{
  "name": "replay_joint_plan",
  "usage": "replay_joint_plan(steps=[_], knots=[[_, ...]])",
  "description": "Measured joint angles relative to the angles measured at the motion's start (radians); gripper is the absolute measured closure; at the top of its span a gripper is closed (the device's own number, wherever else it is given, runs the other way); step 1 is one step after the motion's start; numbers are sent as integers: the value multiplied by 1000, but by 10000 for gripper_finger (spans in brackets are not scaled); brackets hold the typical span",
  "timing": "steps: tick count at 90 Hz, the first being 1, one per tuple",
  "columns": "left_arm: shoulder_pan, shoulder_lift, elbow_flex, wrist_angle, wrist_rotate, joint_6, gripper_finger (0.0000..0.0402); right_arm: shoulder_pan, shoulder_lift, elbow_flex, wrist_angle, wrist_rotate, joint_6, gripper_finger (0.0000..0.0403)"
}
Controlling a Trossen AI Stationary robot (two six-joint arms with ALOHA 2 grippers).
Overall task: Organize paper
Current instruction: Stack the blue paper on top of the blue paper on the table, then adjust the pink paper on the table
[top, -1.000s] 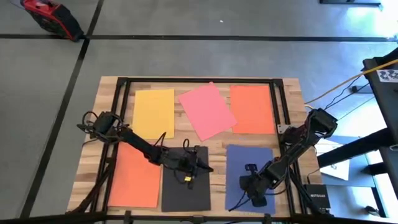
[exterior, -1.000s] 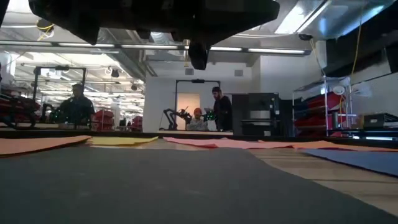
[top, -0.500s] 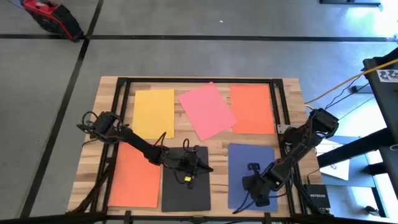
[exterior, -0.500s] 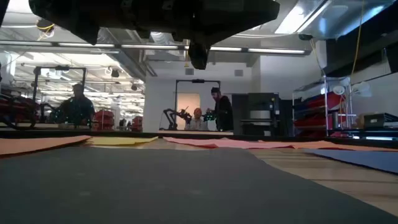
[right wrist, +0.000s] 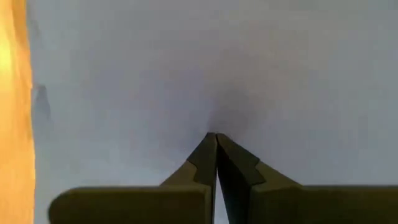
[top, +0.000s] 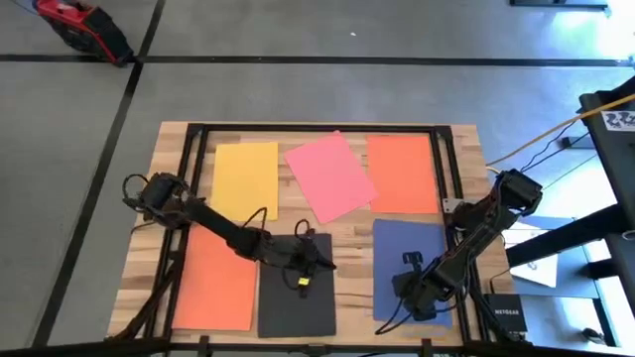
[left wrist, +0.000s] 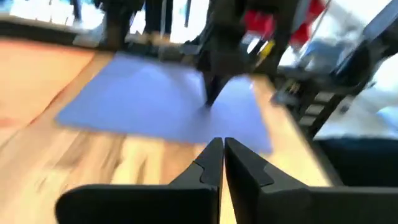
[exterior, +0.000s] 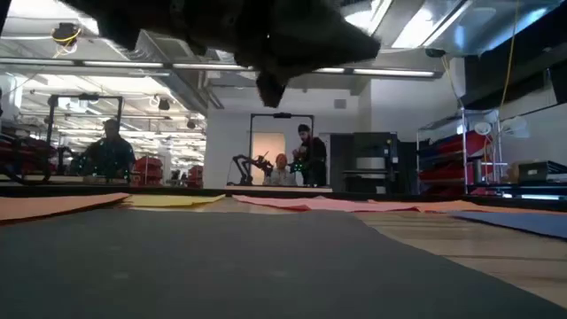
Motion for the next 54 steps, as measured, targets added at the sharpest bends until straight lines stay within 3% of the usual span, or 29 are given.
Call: replay_joint_plan(steps=[12, 25, 54], knots=[[51, -19, 62, -305, -53, -1, 402, -1, -38, -1, 2, 57, 36, 403], [135, -14, 121, -471, -55, 7, 402, -17, -46, 2, 6, 96, 59, 403], [237, 21, 131, -506, 14, 52, 402, -56, -48, 67, 11, 155, -24, 403]])
